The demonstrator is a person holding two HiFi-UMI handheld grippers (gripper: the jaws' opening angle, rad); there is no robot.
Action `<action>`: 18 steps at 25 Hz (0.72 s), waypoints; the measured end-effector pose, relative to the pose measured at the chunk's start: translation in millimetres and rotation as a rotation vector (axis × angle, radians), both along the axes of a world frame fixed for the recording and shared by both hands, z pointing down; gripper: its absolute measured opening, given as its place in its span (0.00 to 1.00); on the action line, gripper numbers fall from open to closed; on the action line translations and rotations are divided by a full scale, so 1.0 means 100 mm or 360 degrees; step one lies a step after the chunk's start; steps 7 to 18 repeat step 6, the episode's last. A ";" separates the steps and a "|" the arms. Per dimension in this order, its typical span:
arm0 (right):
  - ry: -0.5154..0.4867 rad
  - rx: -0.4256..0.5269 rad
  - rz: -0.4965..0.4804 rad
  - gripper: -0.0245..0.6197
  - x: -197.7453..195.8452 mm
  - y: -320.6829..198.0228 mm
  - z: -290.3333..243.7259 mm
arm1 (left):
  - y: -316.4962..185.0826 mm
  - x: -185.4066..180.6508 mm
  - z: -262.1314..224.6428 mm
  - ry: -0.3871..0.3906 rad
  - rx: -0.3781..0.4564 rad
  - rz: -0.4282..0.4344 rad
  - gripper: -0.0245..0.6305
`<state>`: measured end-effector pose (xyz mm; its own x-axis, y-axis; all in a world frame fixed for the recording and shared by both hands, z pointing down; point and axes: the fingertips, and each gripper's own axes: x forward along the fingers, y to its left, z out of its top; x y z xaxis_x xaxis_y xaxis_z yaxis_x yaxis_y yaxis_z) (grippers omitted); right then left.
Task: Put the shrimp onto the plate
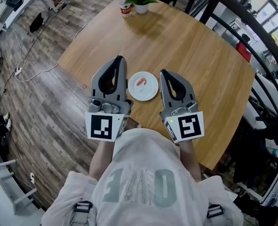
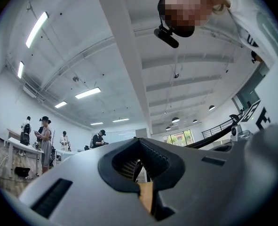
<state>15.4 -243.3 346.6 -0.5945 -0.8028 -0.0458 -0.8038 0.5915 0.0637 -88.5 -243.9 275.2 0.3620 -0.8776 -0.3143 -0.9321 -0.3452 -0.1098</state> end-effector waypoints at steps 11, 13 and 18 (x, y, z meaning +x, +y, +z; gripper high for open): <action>0.0003 0.0008 -0.0010 0.07 -0.04 0.03 -0.02 | 0.06 -0.05 -0.04 -0.0008 0.0018 -0.0018 0.05; 0.0003 0.0008 -0.0010 0.07 -0.04 0.03 -0.02 | 0.06 -0.05 -0.04 -0.0008 0.0018 -0.0018 0.05; 0.0003 0.0008 -0.0010 0.07 -0.04 0.03 -0.02 | 0.06 -0.05 -0.04 -0.0008 0.0018 -0.0018 0.05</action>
